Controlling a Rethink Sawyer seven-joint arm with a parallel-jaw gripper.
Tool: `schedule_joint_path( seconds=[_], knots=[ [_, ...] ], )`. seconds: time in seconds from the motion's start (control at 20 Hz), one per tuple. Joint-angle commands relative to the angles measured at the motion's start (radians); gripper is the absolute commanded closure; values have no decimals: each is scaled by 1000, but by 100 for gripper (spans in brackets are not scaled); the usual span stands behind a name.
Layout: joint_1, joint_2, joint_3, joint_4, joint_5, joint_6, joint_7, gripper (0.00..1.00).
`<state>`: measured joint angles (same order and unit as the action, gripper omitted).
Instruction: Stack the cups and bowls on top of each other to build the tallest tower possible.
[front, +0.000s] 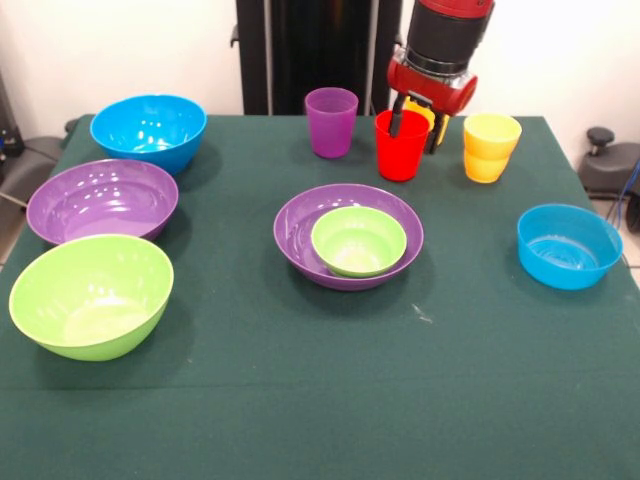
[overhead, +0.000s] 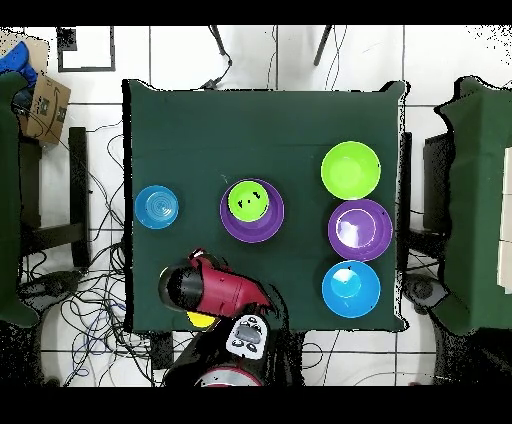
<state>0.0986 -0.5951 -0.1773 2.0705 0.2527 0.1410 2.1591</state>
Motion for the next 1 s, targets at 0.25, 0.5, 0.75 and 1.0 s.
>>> schedule_joint_path(
  seconds=[0.25, 0.5, 0.75, 1.0],
  knots=[
    [-43, 62, 160, 72, 28, -37, 187, 0],
    [-60, 63, 174, 72, 27, -23, 179, 0],
    [-66, 62, 179, 74, 26, -24, 181, 0],
    [-72, 62, 187, 78, 25, -25, 183, 0]
  ],
)
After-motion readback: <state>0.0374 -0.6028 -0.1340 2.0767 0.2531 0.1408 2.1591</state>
